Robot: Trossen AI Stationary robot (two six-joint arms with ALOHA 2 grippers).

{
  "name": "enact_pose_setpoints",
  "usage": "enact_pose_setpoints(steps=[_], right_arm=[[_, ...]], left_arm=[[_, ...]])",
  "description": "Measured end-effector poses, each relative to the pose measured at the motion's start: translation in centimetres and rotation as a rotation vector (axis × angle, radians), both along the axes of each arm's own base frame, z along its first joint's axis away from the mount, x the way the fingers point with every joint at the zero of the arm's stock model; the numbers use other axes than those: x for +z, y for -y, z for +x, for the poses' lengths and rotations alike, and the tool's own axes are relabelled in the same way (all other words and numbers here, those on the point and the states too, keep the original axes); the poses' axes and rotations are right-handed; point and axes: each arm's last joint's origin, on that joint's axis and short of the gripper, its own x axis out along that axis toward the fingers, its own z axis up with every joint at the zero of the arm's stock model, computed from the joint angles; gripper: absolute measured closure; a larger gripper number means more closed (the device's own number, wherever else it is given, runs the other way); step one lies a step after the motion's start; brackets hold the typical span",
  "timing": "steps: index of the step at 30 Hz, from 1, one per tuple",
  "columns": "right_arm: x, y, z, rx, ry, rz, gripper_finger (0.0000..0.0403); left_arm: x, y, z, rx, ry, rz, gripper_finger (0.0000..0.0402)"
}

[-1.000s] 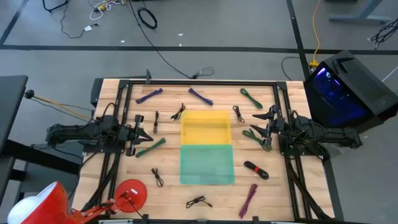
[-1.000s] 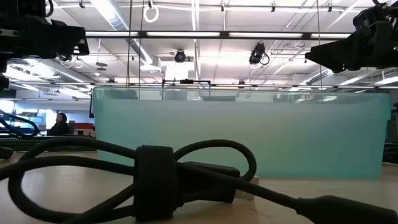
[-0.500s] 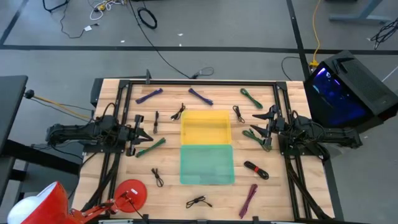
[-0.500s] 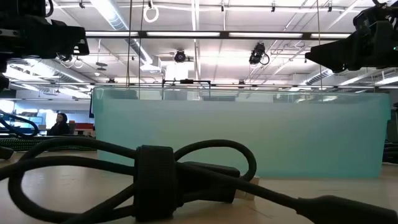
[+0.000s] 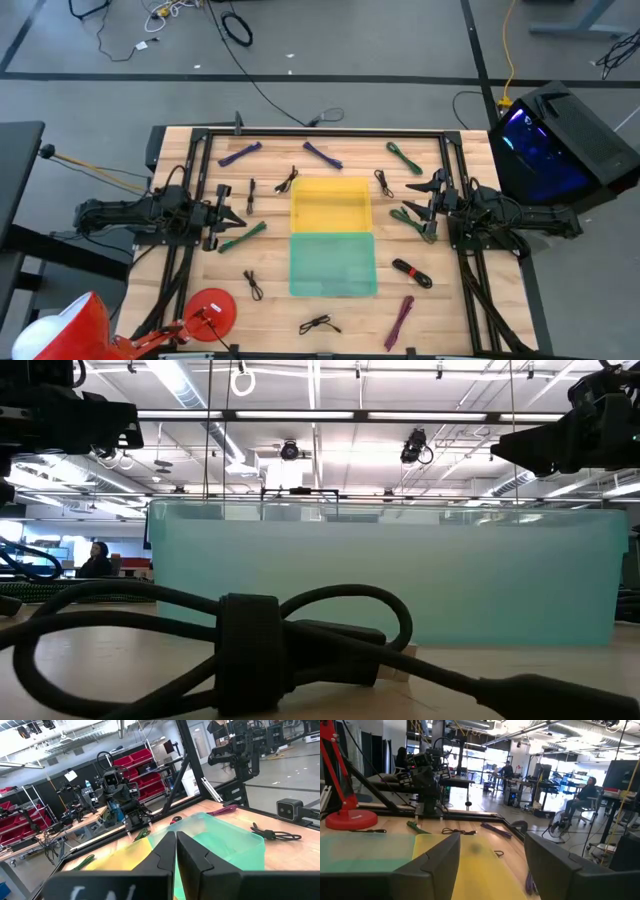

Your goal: Pick & Place USB Port

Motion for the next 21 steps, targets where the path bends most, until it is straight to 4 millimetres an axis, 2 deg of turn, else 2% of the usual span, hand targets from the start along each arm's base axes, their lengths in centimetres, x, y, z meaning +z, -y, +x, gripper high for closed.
enact_pose_setpoints(steps=[8, 12, 15, 21], right_arm=[[0.0, 0.0, 0.0, 0.0, 0.0, 0.0, 0.0179], [0.0, 0.0, 0.0, 0.0, 0.0, 0.0, 0.0179], [0.0, 0.0, 0.0, 0.0, 0.0, 0.0, 0.0179], [0.0, 0.0, 0.0, 0.0, 0.0, 0.0, 0.0179]], left_arm=[[0.1, 0.0, 0.0, -0.001, 0.014, -0.002, 0.0383], [0.9, 0.0, -0.1, -0.034, 0.052, -0.171, 0.0383], [1.8, -0.2, -0.3, 0.038, 0.149, -0.213, 0.0383], [2.1, -0.8, -0.3, 0.193, 0.189, -0.375, 0.0383]])
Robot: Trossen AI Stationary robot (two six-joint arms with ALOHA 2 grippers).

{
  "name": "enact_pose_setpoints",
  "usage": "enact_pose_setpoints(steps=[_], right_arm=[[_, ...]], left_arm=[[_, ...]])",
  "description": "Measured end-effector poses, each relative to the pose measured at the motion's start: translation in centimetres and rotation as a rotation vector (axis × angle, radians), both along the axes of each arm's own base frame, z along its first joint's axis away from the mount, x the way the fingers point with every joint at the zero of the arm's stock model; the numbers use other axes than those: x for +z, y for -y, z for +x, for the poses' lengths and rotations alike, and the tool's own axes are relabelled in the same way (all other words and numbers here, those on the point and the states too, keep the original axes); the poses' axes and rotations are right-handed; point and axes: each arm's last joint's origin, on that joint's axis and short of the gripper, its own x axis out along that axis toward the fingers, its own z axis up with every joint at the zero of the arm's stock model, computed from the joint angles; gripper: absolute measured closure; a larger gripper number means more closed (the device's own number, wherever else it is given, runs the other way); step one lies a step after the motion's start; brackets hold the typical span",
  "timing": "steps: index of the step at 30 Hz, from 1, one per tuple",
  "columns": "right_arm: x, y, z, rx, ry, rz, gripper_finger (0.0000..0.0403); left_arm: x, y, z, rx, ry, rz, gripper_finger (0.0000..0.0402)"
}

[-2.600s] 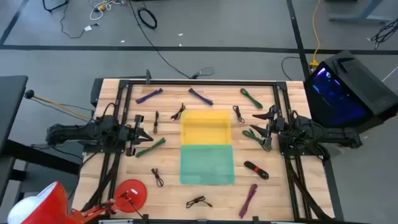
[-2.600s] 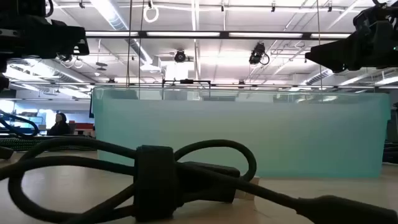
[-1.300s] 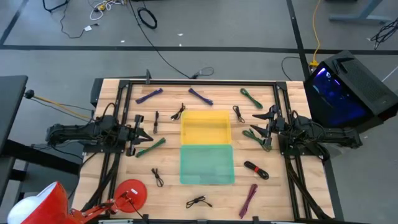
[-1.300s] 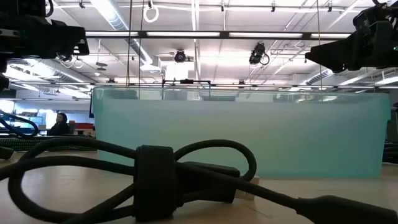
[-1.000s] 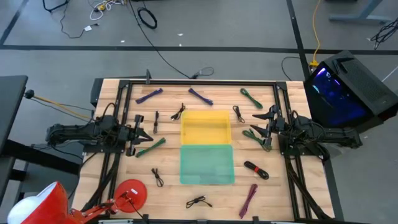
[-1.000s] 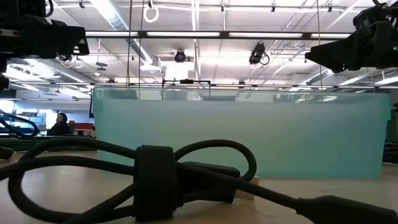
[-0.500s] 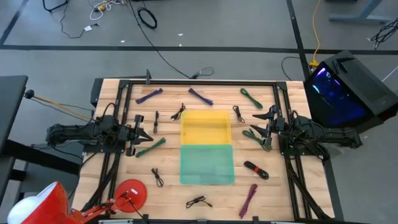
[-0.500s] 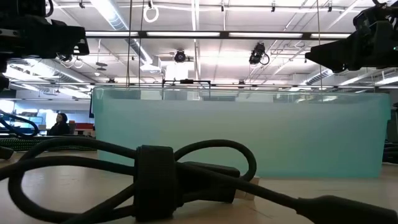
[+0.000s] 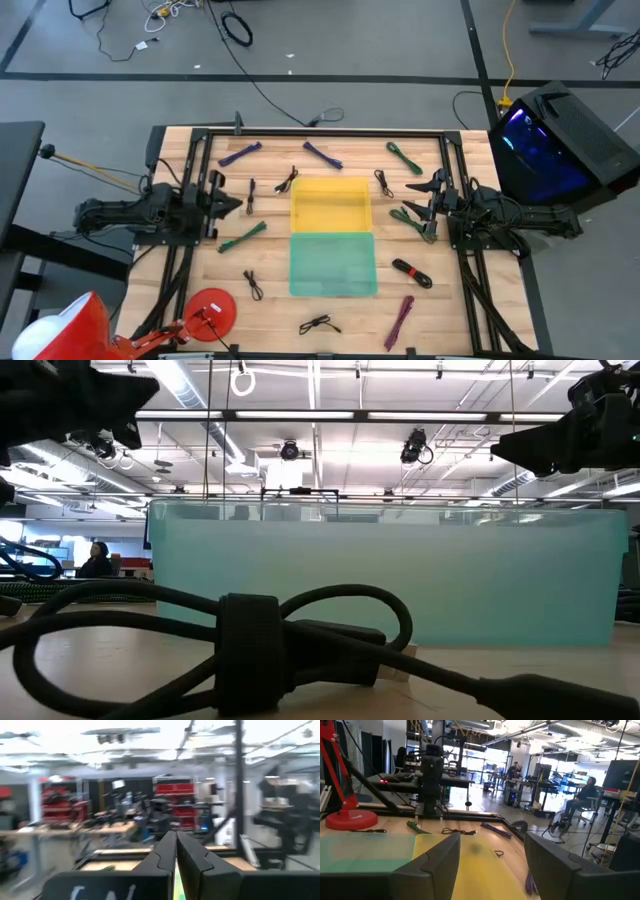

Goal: Pick & Place USB Port
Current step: Put the striped blue charger cable into the blue bin

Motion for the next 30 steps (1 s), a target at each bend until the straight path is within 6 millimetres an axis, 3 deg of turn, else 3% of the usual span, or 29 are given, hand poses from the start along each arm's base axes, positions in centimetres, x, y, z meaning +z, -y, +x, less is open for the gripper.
enact_pose_setpoints(steps=[3, 7, 11, 20, 26, 30], right_arm=[[0.0, 0.0, 0.0, 0.0, 0.0, 0.0, 0.0179], [0.0, 0.0, 0.0, 0.0, 0.0, 0.0, 0.0179], [0.0, 0.0, 0.0, 0.0, 0.0, 0.0, 0.0179], [0.0, 0.0, 0.0, 0.0, 0.0, 0.0, 0.0179], [0.0, 0.0, 0.0, 0.0, 0.0, 0.0, 0.0179], [0.0, 0.0, 0.0, 0.0, 0.0, 0.0, 0.0179]], left_arm=[[0.3, -0.2, 0.0, 0.085, -0.021, 0.026, 0.0383], [2.1, -0.6, -0.3, 0.217, 0.011, 0.019, 0.0383], [4.0, -0.6, -0.1, 0.232, 0.007, 0.026, 0.0383], [9.7, -0.9, 2.8, 0.376, -0.116, 0.27, 0.0383], [10.9, -3.0, 4.0, 0.9, -0.556, 0.206, 0.0383], [10.4, -4.8, 4.5, 0.971, -0.754, 0.087, 0.038]])
